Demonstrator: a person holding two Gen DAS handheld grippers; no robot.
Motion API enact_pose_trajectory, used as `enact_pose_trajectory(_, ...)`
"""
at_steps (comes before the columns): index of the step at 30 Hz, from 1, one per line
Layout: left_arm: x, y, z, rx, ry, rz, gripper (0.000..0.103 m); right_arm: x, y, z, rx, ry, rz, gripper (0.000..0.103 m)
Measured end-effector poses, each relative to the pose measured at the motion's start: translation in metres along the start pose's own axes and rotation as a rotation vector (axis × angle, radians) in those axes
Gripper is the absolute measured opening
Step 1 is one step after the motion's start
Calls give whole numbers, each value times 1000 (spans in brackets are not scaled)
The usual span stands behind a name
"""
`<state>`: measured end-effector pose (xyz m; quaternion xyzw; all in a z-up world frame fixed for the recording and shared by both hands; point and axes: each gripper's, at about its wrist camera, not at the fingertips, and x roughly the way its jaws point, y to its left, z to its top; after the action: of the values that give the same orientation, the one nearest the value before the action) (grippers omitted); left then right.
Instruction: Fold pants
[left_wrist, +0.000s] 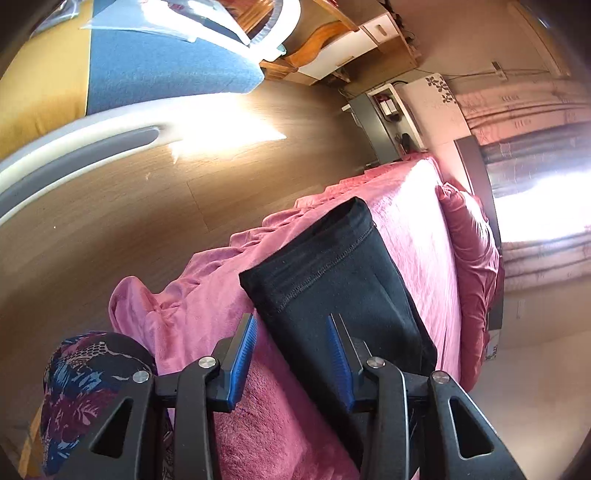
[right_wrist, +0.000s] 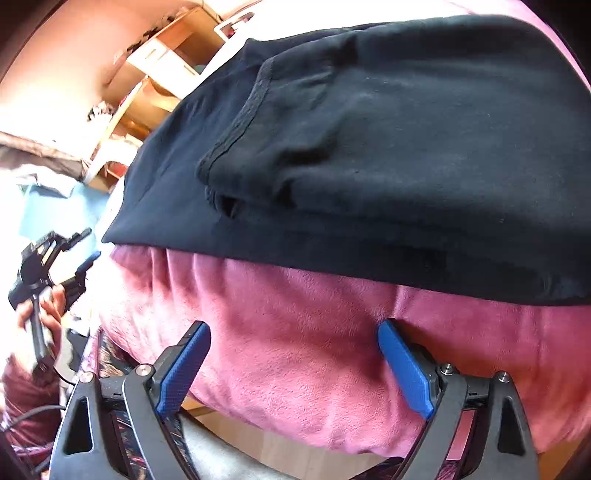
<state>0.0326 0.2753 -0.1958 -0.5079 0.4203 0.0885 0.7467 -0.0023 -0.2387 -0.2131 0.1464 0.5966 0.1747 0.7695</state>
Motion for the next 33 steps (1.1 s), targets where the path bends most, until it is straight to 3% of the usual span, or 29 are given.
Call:
enact_pose_trajectory(10, 46, 14, 23, -89, 68, 36, 39, 3, 10, 0, -27, 8, -34, 96)
enact_pose_trajectory(14, 47, 5, 22, -33, 43, 38, 27, 10, 27, 2, -53, 17, -67, 96)
enact_pose_trajectory(18, 34, -20, 18, 94, -9, 62, 15, 13, 34, 2, -63, 21, -80, 95)
enact_pose_trajectory(21, 15, -55, 7, 254, -70, 48, 15, 7, 41, 2, -64, 17, -90, 83)
enact_pose_trajectory(23, 4, -83, -5, 379, -97, 24, 14, -1, 42, 3, -64, 10, -40, 74)
enact_pose_trajectory(28, -6, -148, -57, 715, -125, 4, 14, -32, 55, 6, -97, -56, 47, 74)
enact_pose_trajectory(33, 6, -181, -111, 958, -96, 28, 14, -52, 64, 24, -107, -118, 104, 74)
